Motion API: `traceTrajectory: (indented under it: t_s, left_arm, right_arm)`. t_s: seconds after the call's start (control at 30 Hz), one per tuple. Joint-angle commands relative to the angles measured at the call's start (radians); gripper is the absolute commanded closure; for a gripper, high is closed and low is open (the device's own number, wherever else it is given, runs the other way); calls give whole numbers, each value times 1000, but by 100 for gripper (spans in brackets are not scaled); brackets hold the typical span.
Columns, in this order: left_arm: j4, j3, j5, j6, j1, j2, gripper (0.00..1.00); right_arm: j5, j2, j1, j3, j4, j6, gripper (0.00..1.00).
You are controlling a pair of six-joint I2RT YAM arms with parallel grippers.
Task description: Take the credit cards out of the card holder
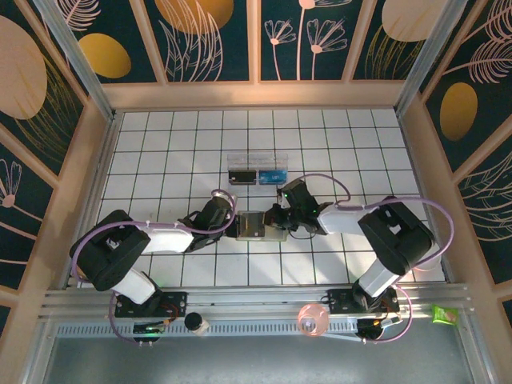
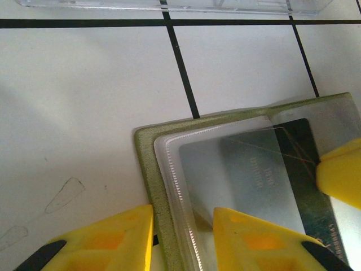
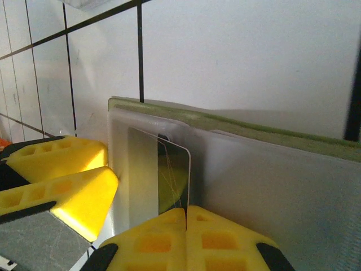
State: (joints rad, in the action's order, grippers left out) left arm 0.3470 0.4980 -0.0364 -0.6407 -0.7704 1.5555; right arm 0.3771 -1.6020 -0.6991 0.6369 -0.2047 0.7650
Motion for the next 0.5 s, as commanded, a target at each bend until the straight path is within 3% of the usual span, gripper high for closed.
traceTrajectory:
  t_s: [0.0,0.47]
  left_arm:
    - [-92,-35,-73,-22,-13,6,67]
    - [-95,-33,-77,-23,-13,-1,66]
  right_arm:
    - [-78,59,10,-22,75,-10,100]
    - [-195,168,10,25,343,-113,100]
